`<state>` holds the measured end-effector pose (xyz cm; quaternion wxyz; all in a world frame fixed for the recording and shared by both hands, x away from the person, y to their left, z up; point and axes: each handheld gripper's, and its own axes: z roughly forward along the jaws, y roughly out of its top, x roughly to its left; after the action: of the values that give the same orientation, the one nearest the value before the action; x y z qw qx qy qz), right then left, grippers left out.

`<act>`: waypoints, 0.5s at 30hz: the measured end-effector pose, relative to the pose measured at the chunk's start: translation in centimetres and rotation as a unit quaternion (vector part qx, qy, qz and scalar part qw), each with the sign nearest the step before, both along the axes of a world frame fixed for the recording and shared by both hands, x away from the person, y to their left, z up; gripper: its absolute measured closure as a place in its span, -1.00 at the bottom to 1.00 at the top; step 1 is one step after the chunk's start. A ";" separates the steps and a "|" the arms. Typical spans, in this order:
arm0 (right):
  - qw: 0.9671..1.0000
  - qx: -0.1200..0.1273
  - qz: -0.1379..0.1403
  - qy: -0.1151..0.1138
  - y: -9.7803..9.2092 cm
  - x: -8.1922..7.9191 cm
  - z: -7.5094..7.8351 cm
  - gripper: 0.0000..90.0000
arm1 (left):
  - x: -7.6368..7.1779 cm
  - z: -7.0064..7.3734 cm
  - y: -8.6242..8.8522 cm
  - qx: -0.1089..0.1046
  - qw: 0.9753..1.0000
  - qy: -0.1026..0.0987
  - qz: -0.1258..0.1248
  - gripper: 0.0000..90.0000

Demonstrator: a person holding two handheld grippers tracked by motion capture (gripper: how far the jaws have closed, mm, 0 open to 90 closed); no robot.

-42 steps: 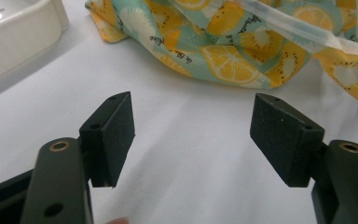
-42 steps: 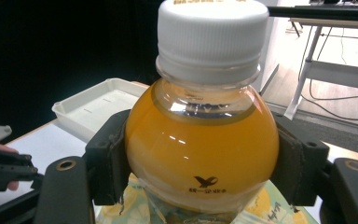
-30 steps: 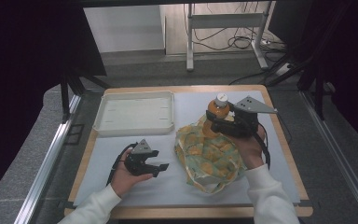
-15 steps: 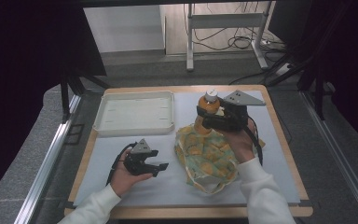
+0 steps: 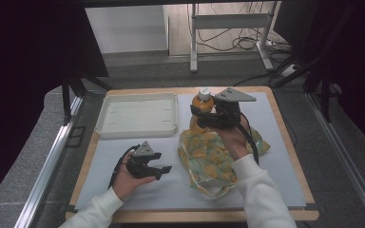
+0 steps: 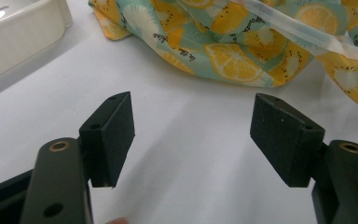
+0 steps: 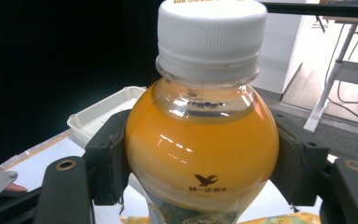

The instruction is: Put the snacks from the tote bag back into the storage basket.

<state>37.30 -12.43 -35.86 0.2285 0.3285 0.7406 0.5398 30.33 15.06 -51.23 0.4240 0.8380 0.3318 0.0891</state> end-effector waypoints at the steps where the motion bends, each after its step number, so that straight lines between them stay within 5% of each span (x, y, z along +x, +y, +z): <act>1: 1.000 -0.001 0.002 0.001 0.2 0.2 -0.1 -0.32 | 0.0 0.0 0.0 0.000 1.000 0.000 0.000 -0.32; 15: 1.000 0.003 0.004 0.005 2.3 1.4 -0.2 -0.32 | 0.0 0.0 0.1 -0.001 1.000 0.002 0.001 -0.32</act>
<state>38.70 -10.11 -36.05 0.2217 0.3287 0.7413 0.5415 30.35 15.18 -51.23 0.4238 0.8375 0.3335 0.0878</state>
